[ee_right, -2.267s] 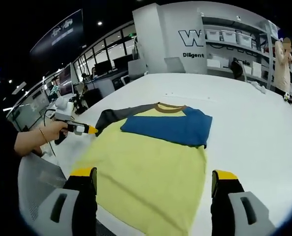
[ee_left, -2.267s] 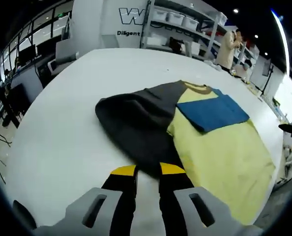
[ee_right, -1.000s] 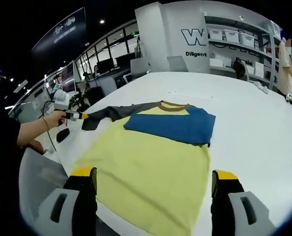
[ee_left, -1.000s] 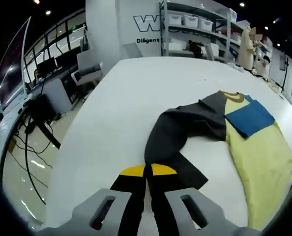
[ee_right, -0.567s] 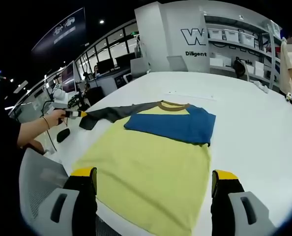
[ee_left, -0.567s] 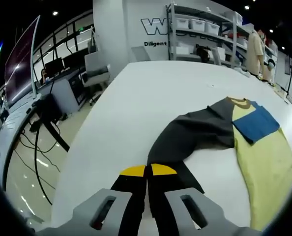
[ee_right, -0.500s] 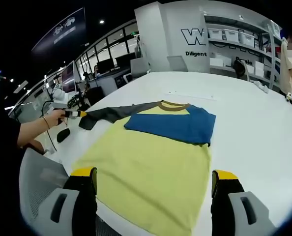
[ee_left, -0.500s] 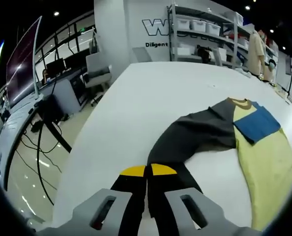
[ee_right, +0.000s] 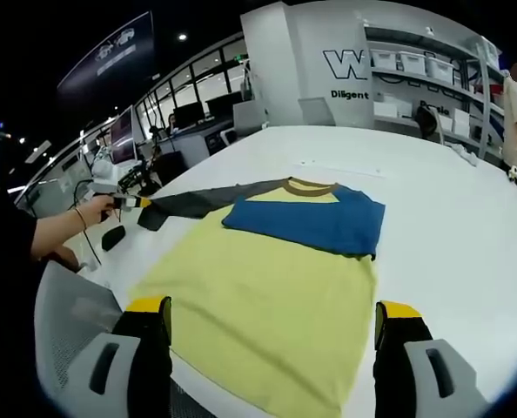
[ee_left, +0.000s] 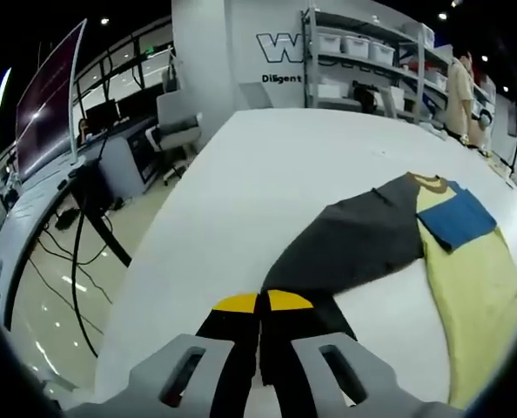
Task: Fold the garment on the visible template until the final outline fits inside the template.
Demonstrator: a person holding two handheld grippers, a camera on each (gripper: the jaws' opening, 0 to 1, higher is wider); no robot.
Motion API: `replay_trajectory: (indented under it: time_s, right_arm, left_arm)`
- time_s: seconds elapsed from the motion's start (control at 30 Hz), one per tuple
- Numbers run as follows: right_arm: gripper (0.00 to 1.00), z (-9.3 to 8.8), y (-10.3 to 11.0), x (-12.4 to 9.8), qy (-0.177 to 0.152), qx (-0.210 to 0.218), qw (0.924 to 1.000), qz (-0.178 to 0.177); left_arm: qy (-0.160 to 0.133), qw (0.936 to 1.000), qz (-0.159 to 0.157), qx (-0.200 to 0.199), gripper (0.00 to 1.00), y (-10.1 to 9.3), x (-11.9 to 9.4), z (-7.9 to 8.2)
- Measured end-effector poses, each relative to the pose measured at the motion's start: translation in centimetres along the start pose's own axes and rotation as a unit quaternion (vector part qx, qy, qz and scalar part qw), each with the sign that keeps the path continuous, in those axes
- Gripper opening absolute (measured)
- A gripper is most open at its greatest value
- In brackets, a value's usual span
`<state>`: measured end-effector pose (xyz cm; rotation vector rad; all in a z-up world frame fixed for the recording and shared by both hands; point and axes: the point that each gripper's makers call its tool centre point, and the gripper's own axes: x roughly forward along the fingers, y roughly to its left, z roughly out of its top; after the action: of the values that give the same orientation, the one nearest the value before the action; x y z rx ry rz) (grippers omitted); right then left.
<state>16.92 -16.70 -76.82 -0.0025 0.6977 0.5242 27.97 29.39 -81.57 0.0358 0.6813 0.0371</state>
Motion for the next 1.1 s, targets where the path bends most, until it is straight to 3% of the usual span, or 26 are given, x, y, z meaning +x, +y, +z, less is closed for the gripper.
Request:
replay_trajectory:
  time_s: [0.43, 1.1]
  right_arm:
    - [0.97, 0.2, 0.5, -0.2, -0.003, -0.003, 1.0, 0.002]
    - [0.99, 0.3, 0.4, -0.7, -0.006, -0.01, 0.9999, 0.004]
  left_arm:
    - [-0.016, 0.9998, -0.01, 0.007, 0.0, -1.1, -0.7, 2.1]
    - [-0.059, 0.9958, -0.068, 0.017, 0.0, -6.3, -1.2, 7.8]
